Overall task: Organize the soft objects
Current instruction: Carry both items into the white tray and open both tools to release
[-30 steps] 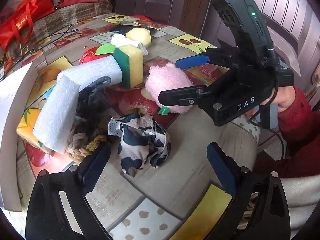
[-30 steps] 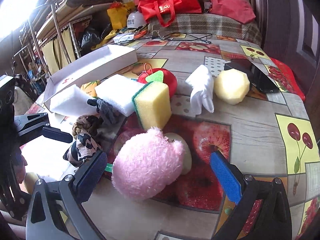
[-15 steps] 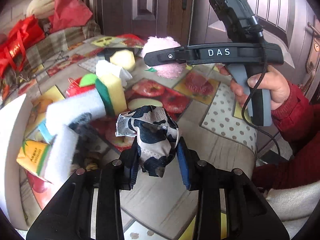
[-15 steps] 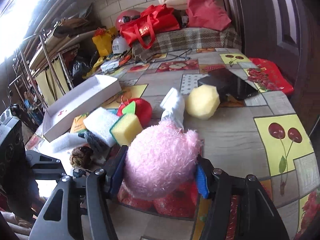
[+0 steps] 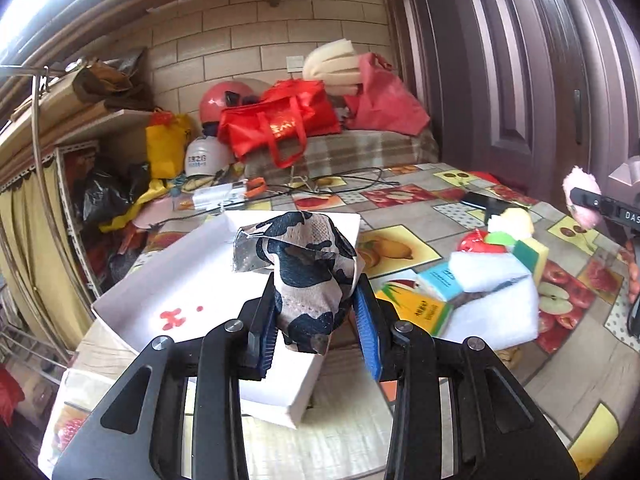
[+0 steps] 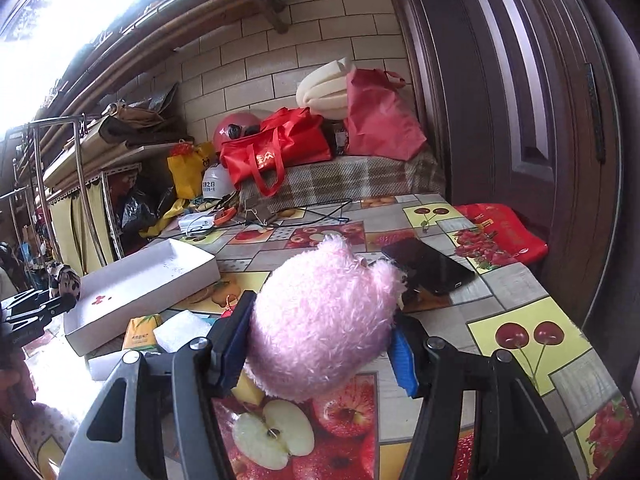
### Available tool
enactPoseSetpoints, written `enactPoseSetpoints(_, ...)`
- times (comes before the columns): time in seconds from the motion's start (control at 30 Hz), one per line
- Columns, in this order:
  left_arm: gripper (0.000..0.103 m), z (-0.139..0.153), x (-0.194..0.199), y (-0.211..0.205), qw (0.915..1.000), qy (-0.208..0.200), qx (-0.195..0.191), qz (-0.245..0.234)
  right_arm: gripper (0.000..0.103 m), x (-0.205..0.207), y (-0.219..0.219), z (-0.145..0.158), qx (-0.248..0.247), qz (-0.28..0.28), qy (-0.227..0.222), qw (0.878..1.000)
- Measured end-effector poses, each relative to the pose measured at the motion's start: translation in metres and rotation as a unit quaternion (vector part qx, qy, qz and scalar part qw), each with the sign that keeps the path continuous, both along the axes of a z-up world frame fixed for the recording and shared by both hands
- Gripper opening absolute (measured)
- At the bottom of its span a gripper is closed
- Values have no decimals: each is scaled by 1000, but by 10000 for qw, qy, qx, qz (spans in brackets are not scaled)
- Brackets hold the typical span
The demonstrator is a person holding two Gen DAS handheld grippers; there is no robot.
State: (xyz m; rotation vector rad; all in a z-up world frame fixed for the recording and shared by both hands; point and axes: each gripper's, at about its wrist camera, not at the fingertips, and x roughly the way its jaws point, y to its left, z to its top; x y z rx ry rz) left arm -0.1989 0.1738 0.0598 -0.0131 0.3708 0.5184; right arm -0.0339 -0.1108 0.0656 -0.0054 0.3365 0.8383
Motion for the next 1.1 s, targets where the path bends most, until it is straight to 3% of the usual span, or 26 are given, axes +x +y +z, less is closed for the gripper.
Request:
enactPoseSetpoints(0.13, 34, -4, -10, 26, 9990, -181, -272, 321, 60, -9, 15, -1, 33, 222, -1, 9997)
enactPoseSetpoints(0.27, 34, -1, -22, 42, 9975, -315, -162, 611, 60, -29, 39, 0, -21, 575, -163, 9982)
enactPoseSetpoints(0.57, 35, -10, -15, 96, 9934, -170, -253, 1105, 60, -85, 120, -5, -421, 1523, -684, 9851)
enactPoseSetpoints(0.77, 35, -13, -4, 128, 9895, -89, -526, 1341, 60, -105, 185, -13, -522, 1992, -273, 9782)
enactPoseSetpoints(0.93, 35, -16, 5, 141, 9871, 19, -632, 1468, 60, -103, 236, -25, -693, 1906, 245, 9789)
enactPoseSetpoints(1.1, 35, -17, 13, 151, 9849, 75, -648, 1606, 60, -97, 270, -24, -724, 1581, 116, 9847)
